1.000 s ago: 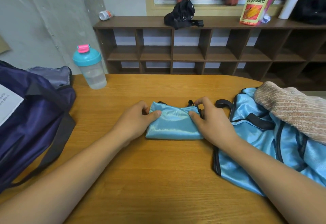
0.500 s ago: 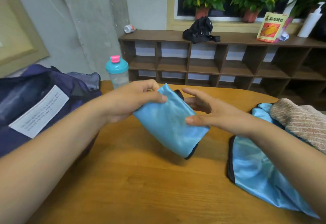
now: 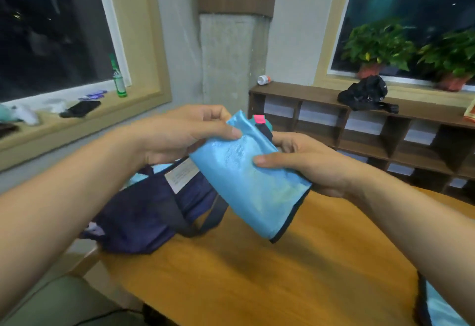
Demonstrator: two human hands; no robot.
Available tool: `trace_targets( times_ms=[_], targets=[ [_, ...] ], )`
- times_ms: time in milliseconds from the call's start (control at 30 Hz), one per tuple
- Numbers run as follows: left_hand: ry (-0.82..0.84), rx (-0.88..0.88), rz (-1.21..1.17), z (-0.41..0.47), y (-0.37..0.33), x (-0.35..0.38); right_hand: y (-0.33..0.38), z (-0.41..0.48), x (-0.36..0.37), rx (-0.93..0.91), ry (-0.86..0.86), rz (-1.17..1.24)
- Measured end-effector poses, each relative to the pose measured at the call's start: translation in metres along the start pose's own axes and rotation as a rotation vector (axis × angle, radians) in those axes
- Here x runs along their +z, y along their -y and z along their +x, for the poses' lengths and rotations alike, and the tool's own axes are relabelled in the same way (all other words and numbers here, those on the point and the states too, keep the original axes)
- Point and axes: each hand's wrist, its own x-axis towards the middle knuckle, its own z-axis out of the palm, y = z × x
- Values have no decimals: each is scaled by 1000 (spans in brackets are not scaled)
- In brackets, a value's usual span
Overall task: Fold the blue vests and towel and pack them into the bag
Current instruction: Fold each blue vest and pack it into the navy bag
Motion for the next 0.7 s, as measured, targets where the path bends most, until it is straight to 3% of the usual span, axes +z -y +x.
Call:
trace_targets(
  times_ms=[267,433,567,700],
  targets=[
    [-360,32,-9,-48,33,-99,60,92,35,-1,-29,-282],
    [-635,-31,492,-56,85,-149,83,161,46,17,-146,-428],
    [-579,-89,803,-36,114,-182,78,219,57,-79,-288,-538],
    [-477,-211,908,-8,132,-205,62,260,74,-69,-231,-540]
  ],
)
